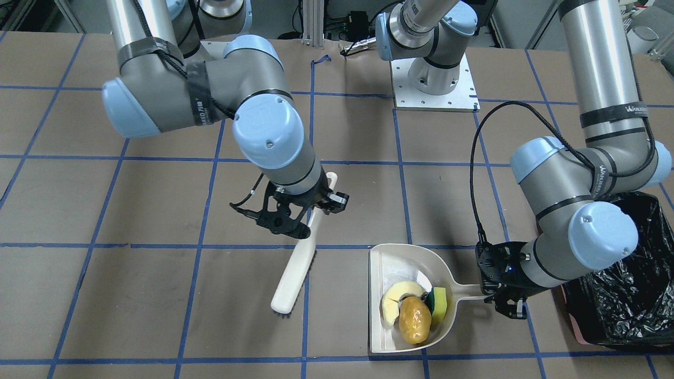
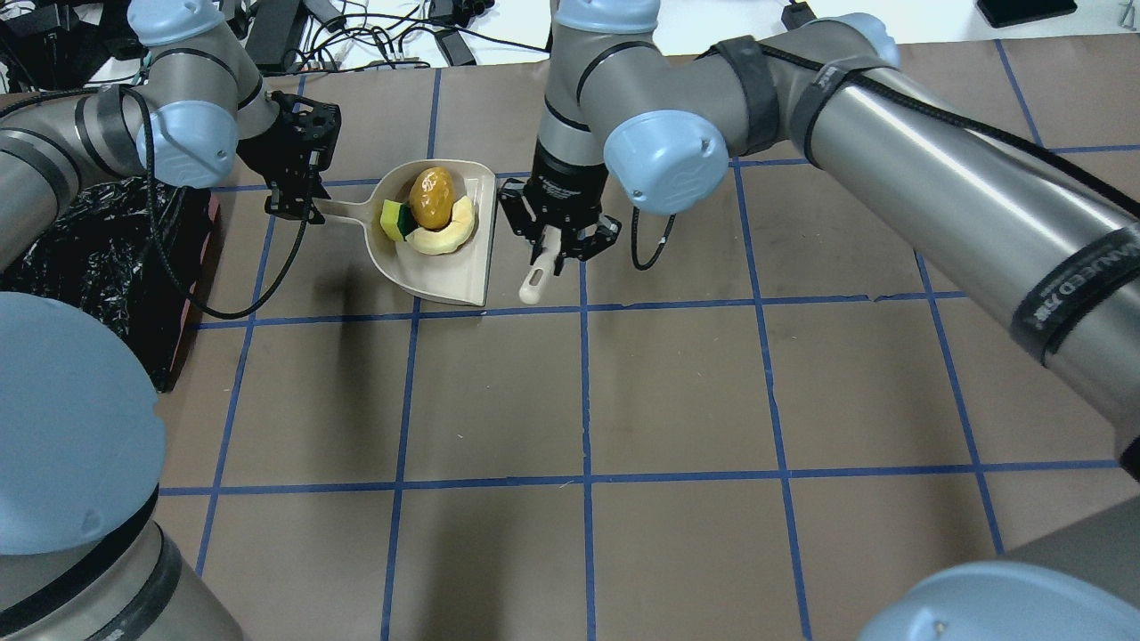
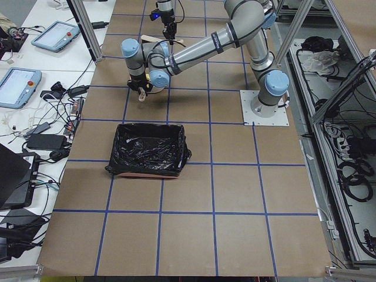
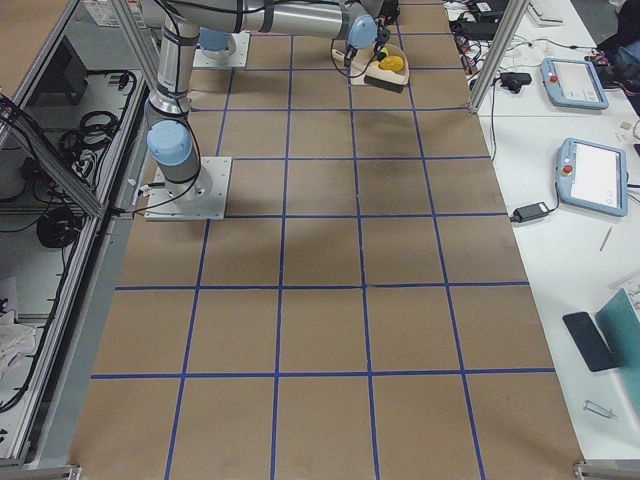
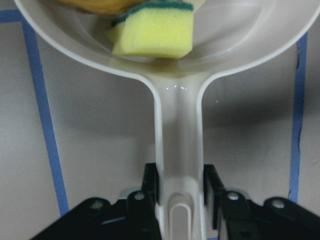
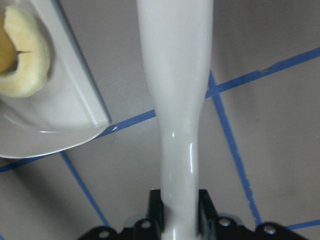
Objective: Sweep and dump trash into bin
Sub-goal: 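Withdraw the brush with the right gripper while the left gripper lifts the dustpan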
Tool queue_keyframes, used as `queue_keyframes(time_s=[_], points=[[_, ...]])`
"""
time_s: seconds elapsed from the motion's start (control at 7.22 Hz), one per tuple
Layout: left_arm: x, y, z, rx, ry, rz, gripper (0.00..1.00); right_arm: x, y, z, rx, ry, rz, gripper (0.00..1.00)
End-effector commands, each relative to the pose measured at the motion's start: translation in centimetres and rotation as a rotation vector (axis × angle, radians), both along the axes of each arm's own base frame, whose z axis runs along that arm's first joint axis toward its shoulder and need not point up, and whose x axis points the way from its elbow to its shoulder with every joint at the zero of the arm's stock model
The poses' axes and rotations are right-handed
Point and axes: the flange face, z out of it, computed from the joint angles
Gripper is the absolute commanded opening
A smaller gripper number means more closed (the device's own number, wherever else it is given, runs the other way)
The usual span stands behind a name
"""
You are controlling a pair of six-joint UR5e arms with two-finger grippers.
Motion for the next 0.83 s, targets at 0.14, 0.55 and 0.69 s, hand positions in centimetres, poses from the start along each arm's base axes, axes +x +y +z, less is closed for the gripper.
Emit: queue_keyframes(time_s=[0.14,0.55,0.69], points=[[1.5,0.2,1.1,-0.014,0.044,0.034,0.38,-14.3,-2.8,2.3,0.026,0.107,0.144,0.00],[6.0,1.2,3.1,-0.016,0.116,0.109,0.38,-28.8,-4.4,1.0,0.032,0.150,0.251,0.00],[7.7,1.6,3.9,-0.006,0.141,0.140,0.38,-32.6,-4.0,1.2,0.037,0.163,0.269,0.00]])
